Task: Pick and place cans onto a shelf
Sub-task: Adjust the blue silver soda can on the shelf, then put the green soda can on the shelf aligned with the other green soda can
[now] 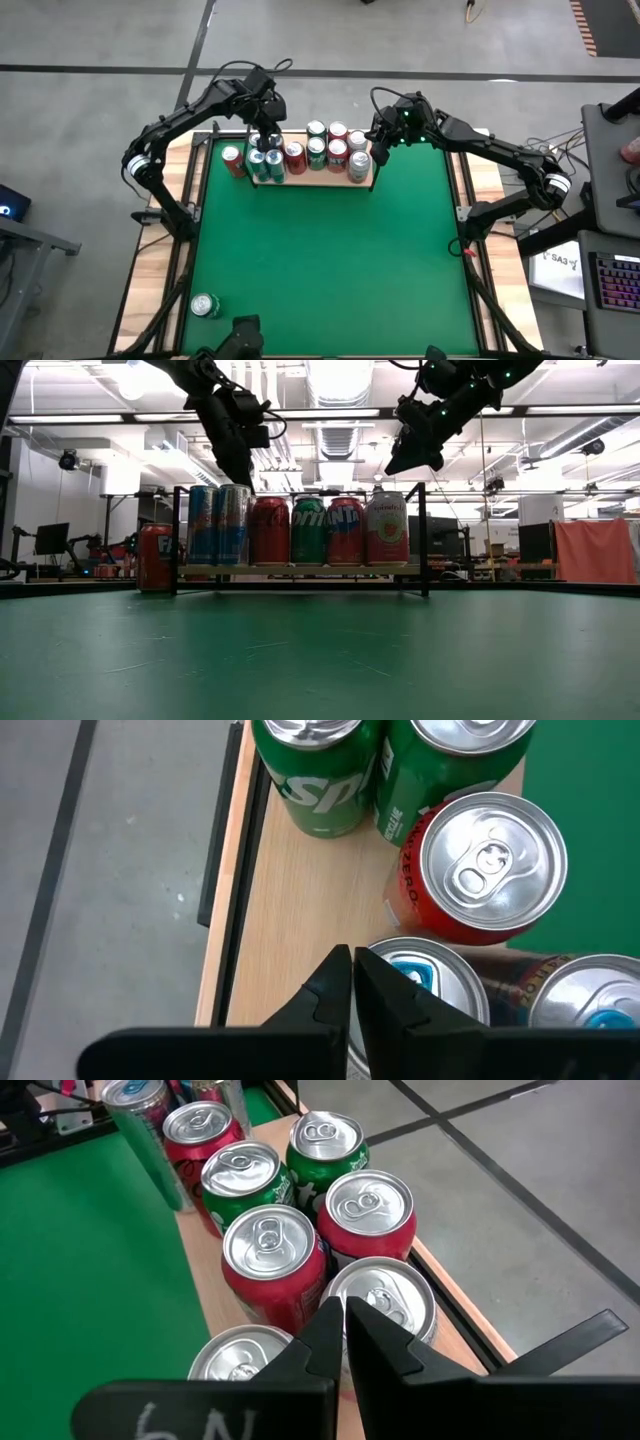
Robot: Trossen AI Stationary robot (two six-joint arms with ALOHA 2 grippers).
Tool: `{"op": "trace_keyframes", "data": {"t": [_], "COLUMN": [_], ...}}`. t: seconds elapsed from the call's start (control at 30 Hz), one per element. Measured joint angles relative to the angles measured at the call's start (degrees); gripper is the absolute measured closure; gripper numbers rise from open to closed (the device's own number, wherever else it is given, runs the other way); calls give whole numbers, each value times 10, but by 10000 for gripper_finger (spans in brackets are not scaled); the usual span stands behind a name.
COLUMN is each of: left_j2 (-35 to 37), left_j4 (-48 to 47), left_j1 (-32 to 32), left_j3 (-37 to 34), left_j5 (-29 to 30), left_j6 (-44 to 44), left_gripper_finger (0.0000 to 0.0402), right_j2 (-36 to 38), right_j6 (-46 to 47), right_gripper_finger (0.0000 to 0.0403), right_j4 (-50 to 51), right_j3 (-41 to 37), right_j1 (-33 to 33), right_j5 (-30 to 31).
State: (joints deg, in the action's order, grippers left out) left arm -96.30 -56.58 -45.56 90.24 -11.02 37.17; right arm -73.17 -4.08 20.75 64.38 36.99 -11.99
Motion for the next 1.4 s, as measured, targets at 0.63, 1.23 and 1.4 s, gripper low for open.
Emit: {"op": "trace_keyframes", "data": {"t": [0.63, 1.23, 1.4], "left_j2": [26, 237, 320], "left_j4": [-3, 118, 201], "left_j1": [2, 137, 184], "left_j3": [0, -127, -226], "left_j5": [16, -30, -28], "left_j6": [-14, -127, -160], "left_gripper_finger": [402, 402, 402], "right_j2": [0, 0, 0], "right_j6": [17, 51, 59], "right_gripper_finger": [394, 394, 394], "right_j4": [0, -102, -133], "right_j3": [0, 0, 0], "right_j1": [-2, -153, -202], "right_j5": [0, 18, 77]}}
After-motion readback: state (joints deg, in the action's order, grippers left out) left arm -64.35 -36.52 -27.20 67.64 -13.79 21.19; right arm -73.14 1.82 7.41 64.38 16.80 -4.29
